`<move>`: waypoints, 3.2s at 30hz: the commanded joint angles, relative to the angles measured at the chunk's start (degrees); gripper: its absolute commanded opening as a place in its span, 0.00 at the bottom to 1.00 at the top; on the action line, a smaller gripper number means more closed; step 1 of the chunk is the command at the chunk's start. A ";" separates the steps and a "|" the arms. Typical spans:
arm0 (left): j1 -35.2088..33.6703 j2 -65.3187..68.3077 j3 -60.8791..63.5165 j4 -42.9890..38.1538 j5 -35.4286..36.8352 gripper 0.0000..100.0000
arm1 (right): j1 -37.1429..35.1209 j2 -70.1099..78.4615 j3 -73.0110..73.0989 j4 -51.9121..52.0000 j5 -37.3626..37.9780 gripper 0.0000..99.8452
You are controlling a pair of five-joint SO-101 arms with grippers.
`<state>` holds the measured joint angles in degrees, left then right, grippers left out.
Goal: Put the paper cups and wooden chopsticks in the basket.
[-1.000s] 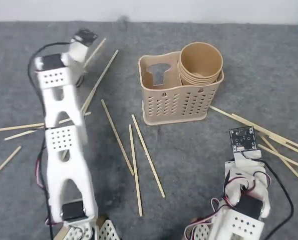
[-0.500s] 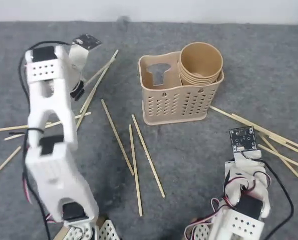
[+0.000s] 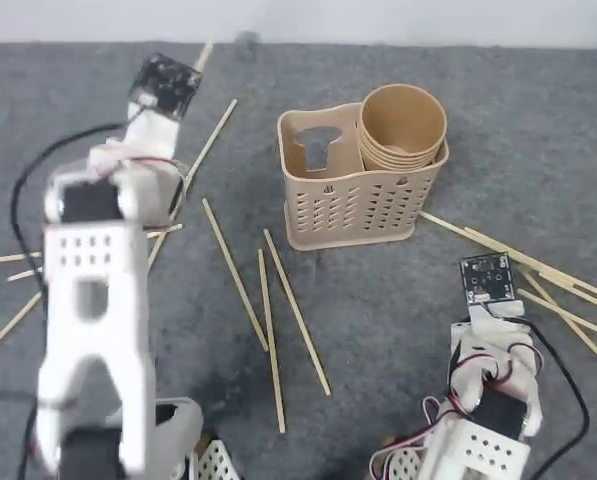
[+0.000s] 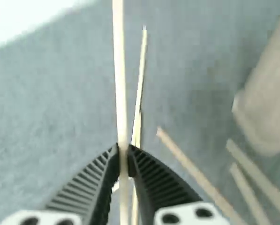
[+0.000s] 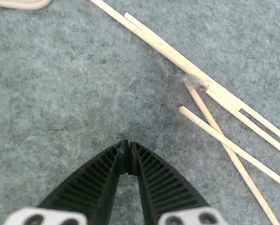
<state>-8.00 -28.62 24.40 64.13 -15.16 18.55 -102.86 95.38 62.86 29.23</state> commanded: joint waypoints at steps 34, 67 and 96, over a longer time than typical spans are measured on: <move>25.93 3.87 36.88 -104.26 34.46 0.01 | -0.13 0.22 1.14 -0.04 0.53 0.01; 21.10 -28.92 38.90 -57.76 30.51 0.14 | -0.13 0.22 1.14 -0.04 2.20 0.01; 1.49 21.54 -11.82 -15.30 20.75 0.14 | -0.13 0.48 1.14 -0.04 2.11 0.01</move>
<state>-5.80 -13.32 19.03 48.92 6.73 18.55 -102.86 95.38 62.86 30.55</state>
